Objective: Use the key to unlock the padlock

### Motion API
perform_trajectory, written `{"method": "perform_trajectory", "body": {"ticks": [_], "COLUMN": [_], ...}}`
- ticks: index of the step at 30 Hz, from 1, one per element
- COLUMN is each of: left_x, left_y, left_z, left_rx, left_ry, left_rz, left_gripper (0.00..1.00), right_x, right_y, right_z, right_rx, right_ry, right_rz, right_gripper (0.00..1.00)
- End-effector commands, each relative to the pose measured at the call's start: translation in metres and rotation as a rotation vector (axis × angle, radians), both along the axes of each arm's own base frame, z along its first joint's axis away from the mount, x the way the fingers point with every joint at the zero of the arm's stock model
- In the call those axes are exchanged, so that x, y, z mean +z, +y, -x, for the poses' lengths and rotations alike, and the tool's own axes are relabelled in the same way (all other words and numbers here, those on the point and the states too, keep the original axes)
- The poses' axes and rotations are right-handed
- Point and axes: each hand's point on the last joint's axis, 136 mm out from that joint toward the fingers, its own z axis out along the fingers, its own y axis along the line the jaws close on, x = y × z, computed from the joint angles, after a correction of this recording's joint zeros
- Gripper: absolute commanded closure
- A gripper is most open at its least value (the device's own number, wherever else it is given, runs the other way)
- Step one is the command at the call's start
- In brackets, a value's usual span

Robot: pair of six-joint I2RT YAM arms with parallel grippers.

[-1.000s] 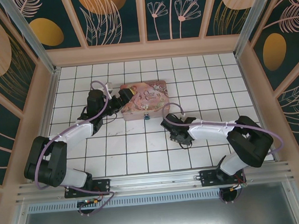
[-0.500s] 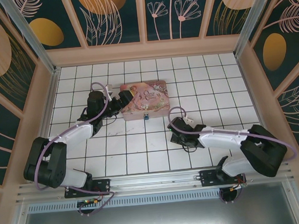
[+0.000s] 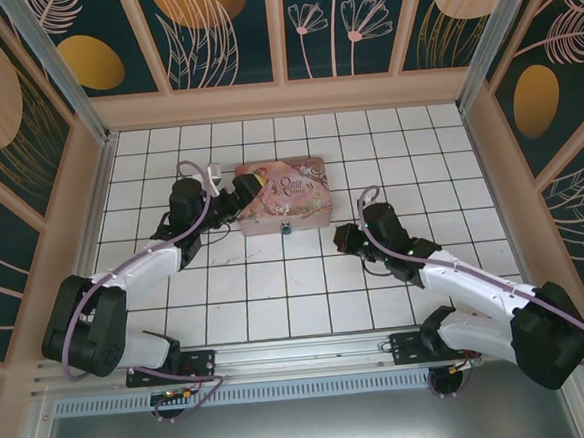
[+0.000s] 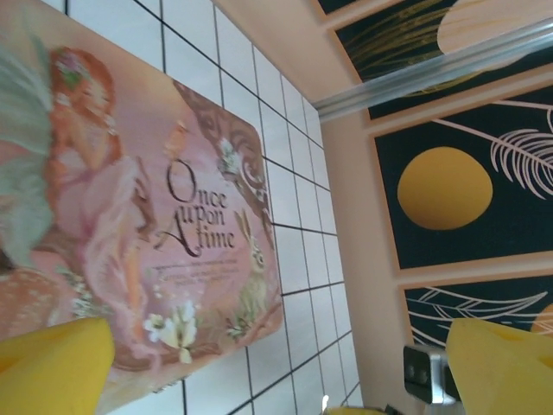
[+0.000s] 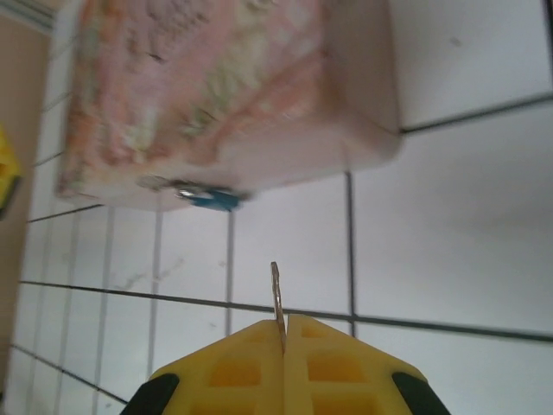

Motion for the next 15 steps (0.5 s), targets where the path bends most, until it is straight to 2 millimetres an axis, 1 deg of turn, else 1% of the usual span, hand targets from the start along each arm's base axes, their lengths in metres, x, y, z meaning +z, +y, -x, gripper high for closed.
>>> {"method": "perform_trajectory", "body": {"ticks": [1, 3, 6, 12, 15], "left_x": [0.040, 0.046, 0.051, 0.059, 0.060], "left_y": [-0.024, -0.035, -0.047, -0.064, -0.071], "left_z": [0.001, 0.001, 0.001, 0.003, 0.006], "left_rx": [-0.054, -0.084, -0.122, -0.198, -0.238], "left_ry": [-0.088, -0.099, -0.117, -0.147, -0.157], "left_rz": [0.071, 0.075, 0.080, 0.106, 0.118], "left_gripper": [0.02, 0.03, 0.06, 0.18, 0.26], "right_x": [0.061, 0.072, 0.085, 0.092, 0.095], "right_y": [0.031, 0.037, 0.038, 0.042, 0.046], "right_z": [-0.008, -0.007, -0.009, -0.012, -0.014], "right_rx": [0.226, 0.302, 0.385, 0.466, 0.483], "right_ry": [-0.203, -0.244, -0.289, -0.313, -0.318], "right_rz": [-0.128, -0.172, -0.240, -0.303, -0.320], "right_gripper": [1.00, 1.00, 1.00, 1.00, 1.00]}}
